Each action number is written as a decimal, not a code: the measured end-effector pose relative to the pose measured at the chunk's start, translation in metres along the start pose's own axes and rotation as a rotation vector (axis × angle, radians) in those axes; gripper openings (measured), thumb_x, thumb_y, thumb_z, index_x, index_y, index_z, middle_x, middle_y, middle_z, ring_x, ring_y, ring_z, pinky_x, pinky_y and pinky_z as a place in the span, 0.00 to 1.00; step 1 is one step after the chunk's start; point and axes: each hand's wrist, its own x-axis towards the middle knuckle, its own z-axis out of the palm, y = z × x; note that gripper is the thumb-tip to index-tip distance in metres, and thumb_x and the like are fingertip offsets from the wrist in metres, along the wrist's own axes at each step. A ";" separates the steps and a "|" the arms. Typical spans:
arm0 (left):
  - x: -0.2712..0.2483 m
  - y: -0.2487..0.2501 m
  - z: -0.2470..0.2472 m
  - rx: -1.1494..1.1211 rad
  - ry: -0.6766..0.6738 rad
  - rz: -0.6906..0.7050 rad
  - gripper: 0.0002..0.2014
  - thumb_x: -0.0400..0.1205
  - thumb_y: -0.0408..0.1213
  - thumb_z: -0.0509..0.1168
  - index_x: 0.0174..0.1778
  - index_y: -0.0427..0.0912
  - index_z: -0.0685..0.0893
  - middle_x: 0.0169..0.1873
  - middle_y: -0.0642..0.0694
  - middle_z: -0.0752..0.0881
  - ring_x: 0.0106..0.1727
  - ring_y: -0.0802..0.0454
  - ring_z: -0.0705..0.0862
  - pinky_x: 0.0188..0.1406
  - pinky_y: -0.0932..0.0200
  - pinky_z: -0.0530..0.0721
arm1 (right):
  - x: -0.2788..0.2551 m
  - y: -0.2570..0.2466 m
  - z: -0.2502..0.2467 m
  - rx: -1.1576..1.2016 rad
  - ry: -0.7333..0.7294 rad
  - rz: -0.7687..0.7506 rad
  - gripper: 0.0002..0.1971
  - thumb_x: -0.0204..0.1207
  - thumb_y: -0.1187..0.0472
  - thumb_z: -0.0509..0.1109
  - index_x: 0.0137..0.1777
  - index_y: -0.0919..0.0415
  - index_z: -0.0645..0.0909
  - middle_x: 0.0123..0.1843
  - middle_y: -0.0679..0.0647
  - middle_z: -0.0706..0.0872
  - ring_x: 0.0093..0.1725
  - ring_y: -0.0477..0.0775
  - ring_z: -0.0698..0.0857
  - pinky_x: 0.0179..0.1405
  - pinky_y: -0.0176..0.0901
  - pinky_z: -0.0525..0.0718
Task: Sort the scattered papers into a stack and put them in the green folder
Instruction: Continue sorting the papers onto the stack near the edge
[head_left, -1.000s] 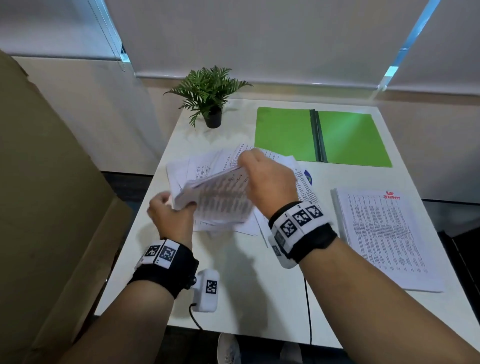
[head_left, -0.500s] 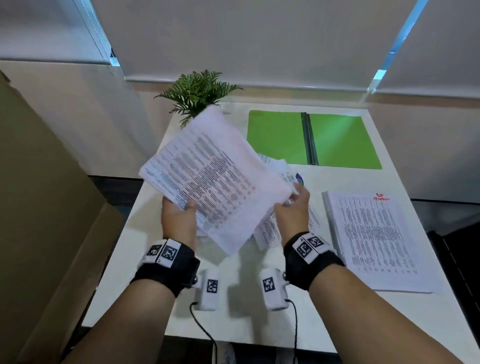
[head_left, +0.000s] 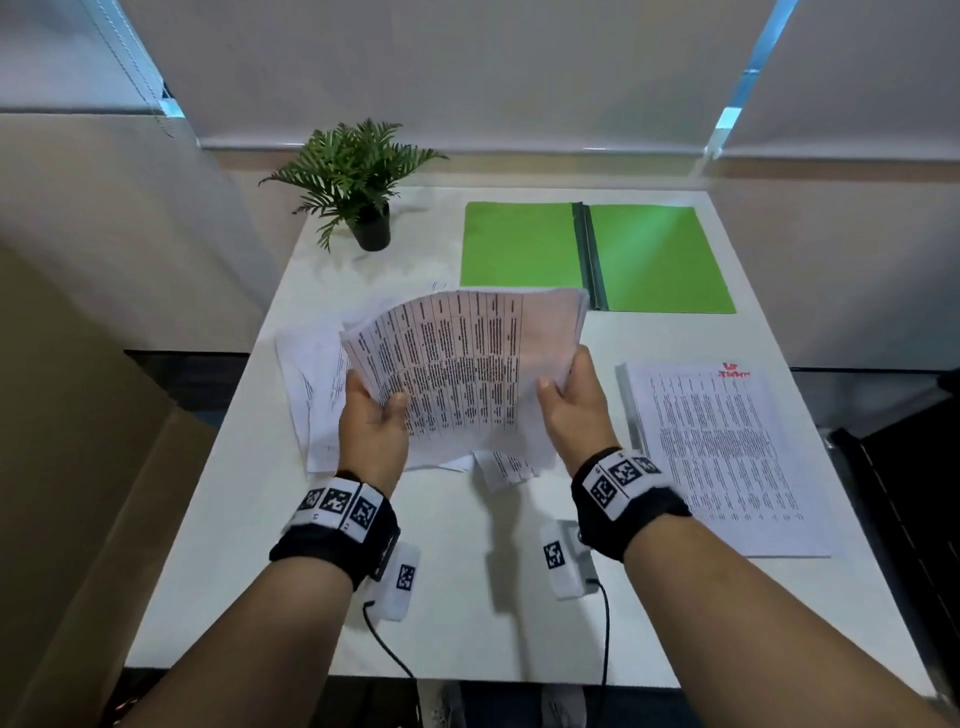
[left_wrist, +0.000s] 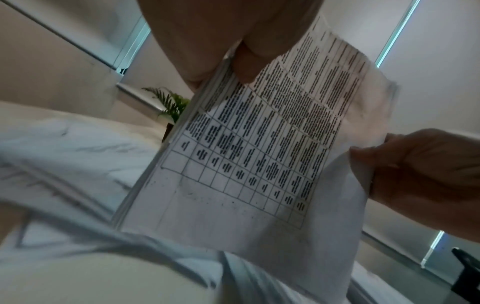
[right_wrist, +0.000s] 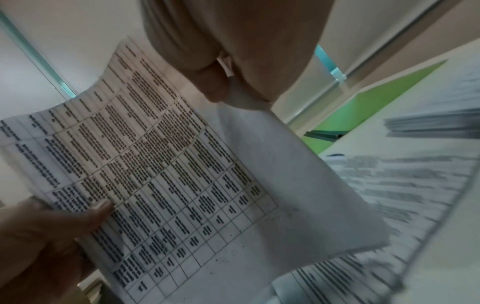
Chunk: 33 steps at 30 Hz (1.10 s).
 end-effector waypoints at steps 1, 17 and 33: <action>-0.003 -0.007 0.002 0.019 -0.010 -0.022 0.19 0.84 0.24 0.59 0.69 0.44 0.68 0.64 0.54 0.79 0.65 0.56 0.77 0.65 0.64 0.73 | -0.005 0.007 -0.001 -0.023 -0.014 -0.005 0.16 0.80 0.70 0.60 0.64 0.55 0.69 0.56 0.55 0.85 0.56 0.56 0.84 0.62 0.53 0.82; -0.041 0.019 0.146 0.270 -0.336 -0.039 0.27 0.82 0.27 0.65 0.71 0.58 0.70 0.68 0.47 0.78 0.67 0.48 0.79 0.63 0.54 0.80 | 0.009 0.054 -0.157 -0.424 0.364 0.119 0.22 0.75 0.78 0.57 0.64 0.58 0.72 0.42 0.55 0.80 0.39 0.55 0.79 0.31 0.39 0.70; -0.084 -0.035 0.278 0.747 -0.702 0.094 0.26 0.80 0.29 0.66 0.76 0.42 0.74 0.72 0.41 0.75 0.72 0.45 0.76 0.73 0.57 0.70 | 0.012 0.137 -0.285 -0.767 0.081 0.284 0.28 0.69 0.84 0.57 0.68 0.69 0.79 0.67 0.64 0.76 0.65 0.63 0.79 0.60 0.37 0.72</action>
